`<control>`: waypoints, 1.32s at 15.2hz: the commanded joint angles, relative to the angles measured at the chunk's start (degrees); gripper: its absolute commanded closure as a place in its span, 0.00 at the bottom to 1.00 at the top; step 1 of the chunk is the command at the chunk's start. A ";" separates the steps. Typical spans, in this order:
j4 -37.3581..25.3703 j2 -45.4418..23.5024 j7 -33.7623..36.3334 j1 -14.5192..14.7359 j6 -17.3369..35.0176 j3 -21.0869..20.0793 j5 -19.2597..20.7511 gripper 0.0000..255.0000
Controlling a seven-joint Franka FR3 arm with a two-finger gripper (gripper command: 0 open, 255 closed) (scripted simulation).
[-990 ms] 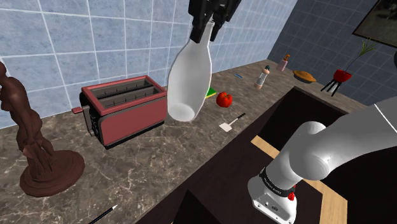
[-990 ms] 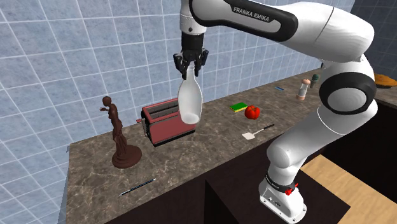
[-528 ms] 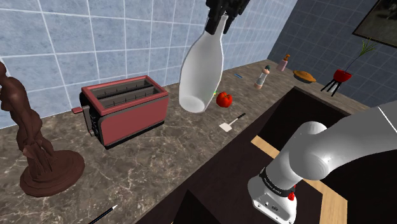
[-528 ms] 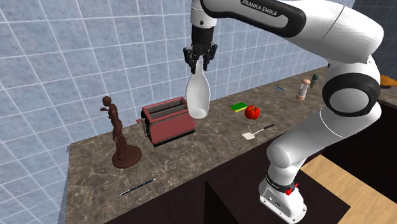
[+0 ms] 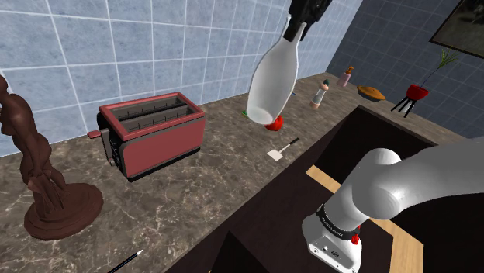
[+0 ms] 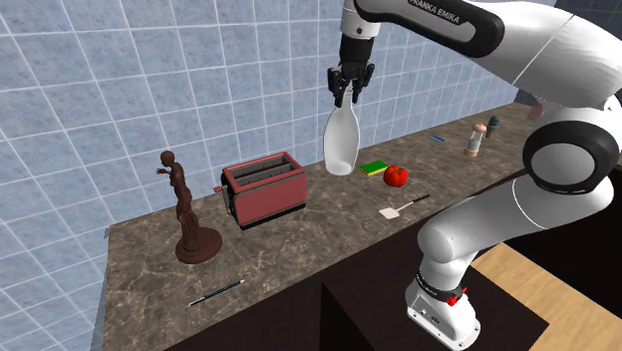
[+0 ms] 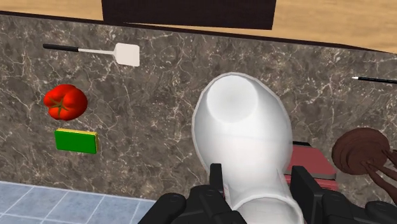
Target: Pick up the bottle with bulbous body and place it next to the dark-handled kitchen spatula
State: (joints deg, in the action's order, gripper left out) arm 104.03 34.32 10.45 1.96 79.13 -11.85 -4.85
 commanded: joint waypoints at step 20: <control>1.18 2.62 -29.61 -3.55 -1.13 26.44 11.47 1.00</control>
State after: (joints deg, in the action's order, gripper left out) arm 106.07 37.53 -17.56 -1.48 78.15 13.21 6.08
